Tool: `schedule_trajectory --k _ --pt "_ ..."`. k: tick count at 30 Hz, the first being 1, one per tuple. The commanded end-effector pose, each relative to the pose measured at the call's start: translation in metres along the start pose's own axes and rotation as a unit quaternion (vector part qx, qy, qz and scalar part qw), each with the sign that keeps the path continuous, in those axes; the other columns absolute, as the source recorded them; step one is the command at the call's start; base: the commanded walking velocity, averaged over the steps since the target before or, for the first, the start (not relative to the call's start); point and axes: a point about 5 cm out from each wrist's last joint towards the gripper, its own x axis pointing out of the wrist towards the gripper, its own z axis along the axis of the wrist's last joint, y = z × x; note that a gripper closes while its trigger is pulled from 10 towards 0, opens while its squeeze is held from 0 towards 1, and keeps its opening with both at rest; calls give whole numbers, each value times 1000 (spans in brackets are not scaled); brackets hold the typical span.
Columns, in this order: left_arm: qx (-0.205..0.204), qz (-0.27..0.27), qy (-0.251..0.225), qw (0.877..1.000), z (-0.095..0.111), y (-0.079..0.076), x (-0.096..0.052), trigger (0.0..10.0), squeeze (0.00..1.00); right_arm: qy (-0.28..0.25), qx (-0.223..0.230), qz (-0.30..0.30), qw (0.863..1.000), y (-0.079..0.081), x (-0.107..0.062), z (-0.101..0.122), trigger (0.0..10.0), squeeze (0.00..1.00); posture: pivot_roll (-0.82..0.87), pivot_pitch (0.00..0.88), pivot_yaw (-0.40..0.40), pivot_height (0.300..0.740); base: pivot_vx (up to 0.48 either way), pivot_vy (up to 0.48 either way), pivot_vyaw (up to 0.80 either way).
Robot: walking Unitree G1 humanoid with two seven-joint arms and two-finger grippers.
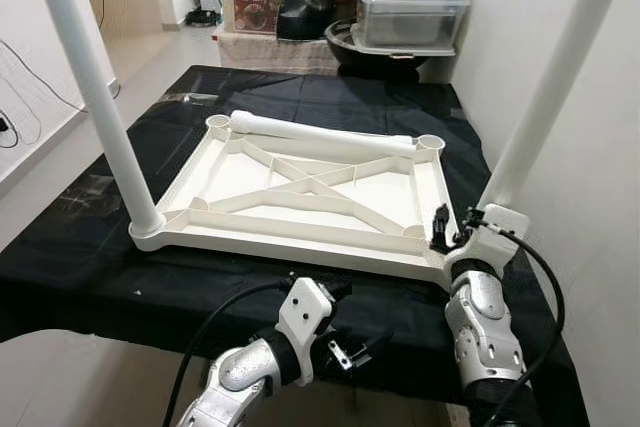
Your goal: Building children table
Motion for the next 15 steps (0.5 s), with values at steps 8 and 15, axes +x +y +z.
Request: schedule_trajectory --k 8,15 --pt "1 -2 4 1000 0 2 2 10000 0 65 46 348 934 13 -17 15 10000 0 192 0 -62 740 0 0 0" --pt "2 -2 3 1000 0 1 3 10000 0 156 -22 550 820 29 -42 5 10000 0 199 0 -66 740 0 0 0"
